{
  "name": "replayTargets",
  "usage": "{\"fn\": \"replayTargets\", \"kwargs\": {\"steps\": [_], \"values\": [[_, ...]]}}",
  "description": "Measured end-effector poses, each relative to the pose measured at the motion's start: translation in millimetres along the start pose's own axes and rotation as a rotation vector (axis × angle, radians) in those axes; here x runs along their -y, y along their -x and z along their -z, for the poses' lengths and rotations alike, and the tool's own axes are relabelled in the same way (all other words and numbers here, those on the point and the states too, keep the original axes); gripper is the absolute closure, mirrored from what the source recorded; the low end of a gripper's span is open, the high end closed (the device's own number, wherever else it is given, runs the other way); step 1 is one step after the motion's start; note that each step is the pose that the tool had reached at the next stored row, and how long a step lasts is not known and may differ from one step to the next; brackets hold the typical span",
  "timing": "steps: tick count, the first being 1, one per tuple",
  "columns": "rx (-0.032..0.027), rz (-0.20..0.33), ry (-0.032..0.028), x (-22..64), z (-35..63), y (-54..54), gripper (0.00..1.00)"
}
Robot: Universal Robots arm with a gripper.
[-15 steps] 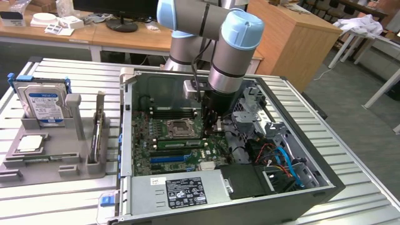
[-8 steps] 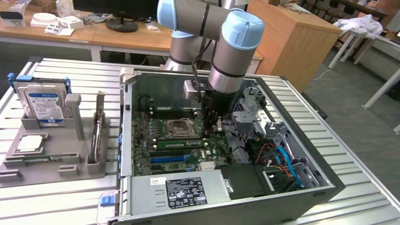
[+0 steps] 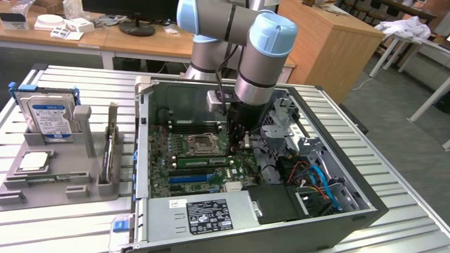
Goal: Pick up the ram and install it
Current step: 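Press down the ram until it locks into place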
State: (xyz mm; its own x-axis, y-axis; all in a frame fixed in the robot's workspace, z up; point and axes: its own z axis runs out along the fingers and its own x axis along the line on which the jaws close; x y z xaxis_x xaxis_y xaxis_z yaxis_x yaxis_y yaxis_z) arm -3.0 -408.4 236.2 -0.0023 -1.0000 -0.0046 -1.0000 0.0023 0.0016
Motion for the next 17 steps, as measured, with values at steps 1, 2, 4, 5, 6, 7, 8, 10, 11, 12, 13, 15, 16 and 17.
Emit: {"fn": "replayTargets", "kwargs": {"steps": [1, 2, 4, 5, 6, 7, 8, 10, 11, 12, 13, 15, 16, 17], "values": [[0.0, 0.0, 0.0, 0.0, -0.2, 0.0, 0.89], [0.0, 0.0, 0.0, 0.0, -0.4, 0.0, 0.89], [-0.0001, 0.0, 0.0001, 0.0, -0.9, 0.0, 0.89], [-0.0001, 0.0, 0.0001, 0.0, -1.0, 0.0, 0.89], [-0.0001, 0.0, 0.0, 0.0, -1.0, 0.0, 0.89], [-0.0002, 0.0, 0.0, 0.0, -1.0, 0.0, 0.89], [-0.0001, 0.0, 0.0, 0.0, -1.4, 0.0, 0.89], [0.0, 0.0, 0.0, 0.0, -2.7, 0.0, 0.89], [-0.0001, 0.0, 0.0, 0.0, -2.9, 0.0, 0.89], [0.0, 0.0, 0.0, 0.0, -3.1, 0.0, 0.89], [0.0, 0.0, 0.0, 0.0, -3.2, 0.0, 0.89], [-0.0001, 0.0, 0.0, 0.0, -3.3, 0.0, 0.89], [0.0, 0.0, 0.0, 0.1, -3.3, 0.0, 0.89], [0.0, 0.0, 0.0, 0.3, -3.3, 0.0, 0.89]]}}
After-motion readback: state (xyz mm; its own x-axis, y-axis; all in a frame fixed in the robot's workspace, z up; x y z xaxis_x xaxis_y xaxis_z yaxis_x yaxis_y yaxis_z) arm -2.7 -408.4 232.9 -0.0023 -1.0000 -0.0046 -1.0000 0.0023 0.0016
